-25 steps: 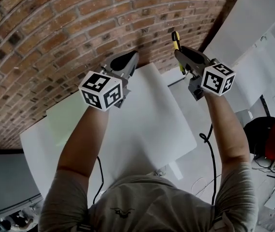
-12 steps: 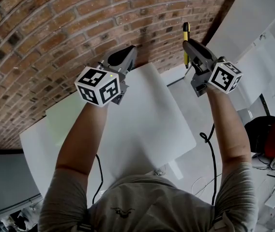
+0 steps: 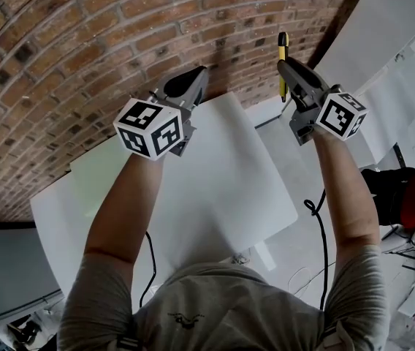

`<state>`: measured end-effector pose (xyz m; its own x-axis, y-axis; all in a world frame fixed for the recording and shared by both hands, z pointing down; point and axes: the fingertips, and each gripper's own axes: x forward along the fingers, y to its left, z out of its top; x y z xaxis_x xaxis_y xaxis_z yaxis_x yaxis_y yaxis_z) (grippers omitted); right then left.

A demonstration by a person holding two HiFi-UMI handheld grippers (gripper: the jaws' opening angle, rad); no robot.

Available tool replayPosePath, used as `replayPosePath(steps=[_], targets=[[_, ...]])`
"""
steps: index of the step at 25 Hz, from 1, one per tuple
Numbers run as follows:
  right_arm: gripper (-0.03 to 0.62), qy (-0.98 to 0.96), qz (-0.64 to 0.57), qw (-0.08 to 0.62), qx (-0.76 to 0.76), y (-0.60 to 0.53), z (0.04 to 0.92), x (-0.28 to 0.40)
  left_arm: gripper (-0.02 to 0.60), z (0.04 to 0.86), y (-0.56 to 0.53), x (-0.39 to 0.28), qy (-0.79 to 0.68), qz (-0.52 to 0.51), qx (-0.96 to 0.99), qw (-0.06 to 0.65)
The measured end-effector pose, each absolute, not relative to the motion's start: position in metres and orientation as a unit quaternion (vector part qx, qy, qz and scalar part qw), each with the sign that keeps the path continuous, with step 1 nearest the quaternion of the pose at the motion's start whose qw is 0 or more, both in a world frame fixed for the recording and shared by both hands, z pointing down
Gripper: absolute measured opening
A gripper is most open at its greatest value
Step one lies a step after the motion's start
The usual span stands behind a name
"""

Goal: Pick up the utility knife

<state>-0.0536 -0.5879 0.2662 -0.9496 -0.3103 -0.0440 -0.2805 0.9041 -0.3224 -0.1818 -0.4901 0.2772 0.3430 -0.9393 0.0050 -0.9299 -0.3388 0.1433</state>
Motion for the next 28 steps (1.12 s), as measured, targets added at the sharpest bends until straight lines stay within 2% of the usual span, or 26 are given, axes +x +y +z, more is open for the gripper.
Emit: replayPosePath(steps=[28], targets=[[0.126,0.976,-0.164,0.036,-0.136,-0.580,0.273,-0.075,0.000,0.278,-0.479,-0.198,-0.581,-0.043,0.810,0.061]])
